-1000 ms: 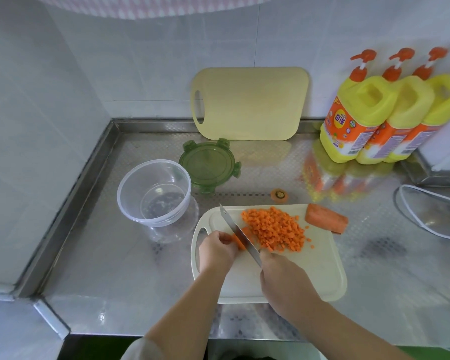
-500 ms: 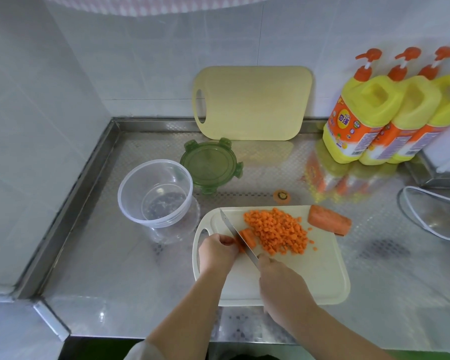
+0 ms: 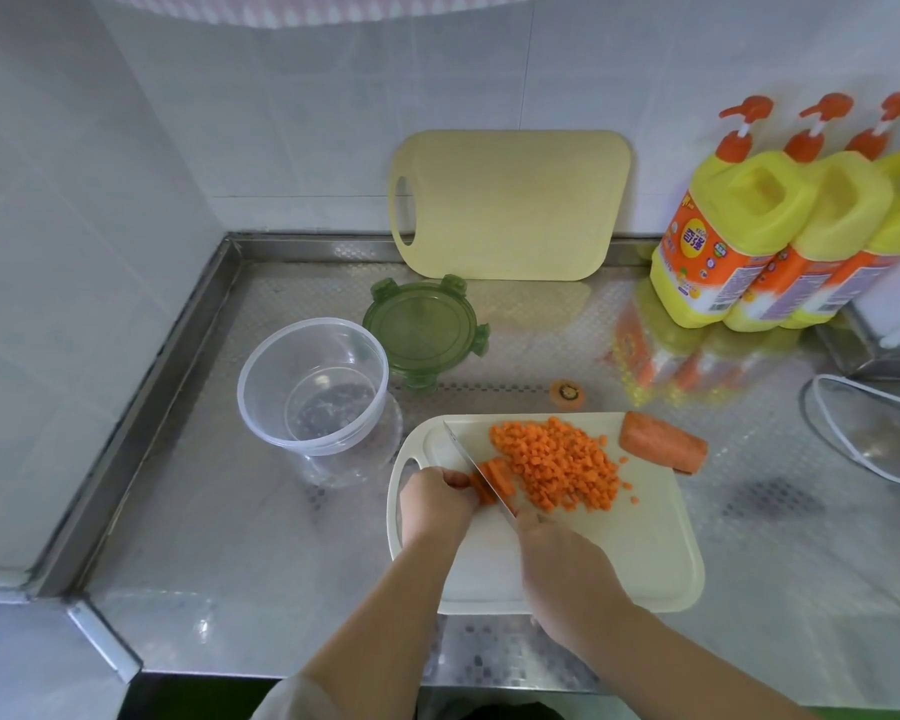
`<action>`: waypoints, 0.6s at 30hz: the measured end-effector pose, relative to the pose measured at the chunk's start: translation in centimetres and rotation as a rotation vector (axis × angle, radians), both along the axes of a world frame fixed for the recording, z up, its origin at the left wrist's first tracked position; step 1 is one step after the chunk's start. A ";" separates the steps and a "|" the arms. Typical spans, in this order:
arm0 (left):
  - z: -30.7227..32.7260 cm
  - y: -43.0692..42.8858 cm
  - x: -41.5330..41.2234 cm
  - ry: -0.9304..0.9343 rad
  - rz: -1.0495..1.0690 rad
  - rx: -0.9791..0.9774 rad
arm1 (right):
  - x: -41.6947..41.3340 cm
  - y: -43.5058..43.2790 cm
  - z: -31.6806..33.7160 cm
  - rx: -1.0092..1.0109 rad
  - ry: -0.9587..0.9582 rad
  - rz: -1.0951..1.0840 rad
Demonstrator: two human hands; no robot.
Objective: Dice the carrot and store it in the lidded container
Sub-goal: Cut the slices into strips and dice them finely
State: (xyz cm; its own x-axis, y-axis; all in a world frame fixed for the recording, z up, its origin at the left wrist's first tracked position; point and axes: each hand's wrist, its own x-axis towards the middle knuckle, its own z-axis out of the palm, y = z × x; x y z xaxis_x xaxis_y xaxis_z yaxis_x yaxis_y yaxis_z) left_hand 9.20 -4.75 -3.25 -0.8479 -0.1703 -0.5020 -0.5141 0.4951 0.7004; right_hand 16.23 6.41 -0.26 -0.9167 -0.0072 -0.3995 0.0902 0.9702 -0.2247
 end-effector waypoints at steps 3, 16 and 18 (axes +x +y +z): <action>0.5 0.0 0.0 -0.004 -0.011 -0.001 | -0.1 0.0 -0.4 0.004 -0.019 0.000; -0.2 -0.8 0.0 0.117 -0.084 -0.031 | -1.4 3.7 2.7 -0.257 0.156 -0.105; 0.0 -1.0 0.2 0.244 -0.239 -0.139 | -1.5 4.4 3.1 -0.242 0.124 -0.121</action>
State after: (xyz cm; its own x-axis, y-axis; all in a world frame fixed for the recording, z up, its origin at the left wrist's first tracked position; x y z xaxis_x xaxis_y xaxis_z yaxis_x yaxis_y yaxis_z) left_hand 9.44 -5.80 -3.22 -0.9640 -0.0055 -0.2657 -0.1983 0.6802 0.7056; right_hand 14.69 10.78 2.84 -0.9584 0.0239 -0.2843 0.1595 0.8711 -0.4645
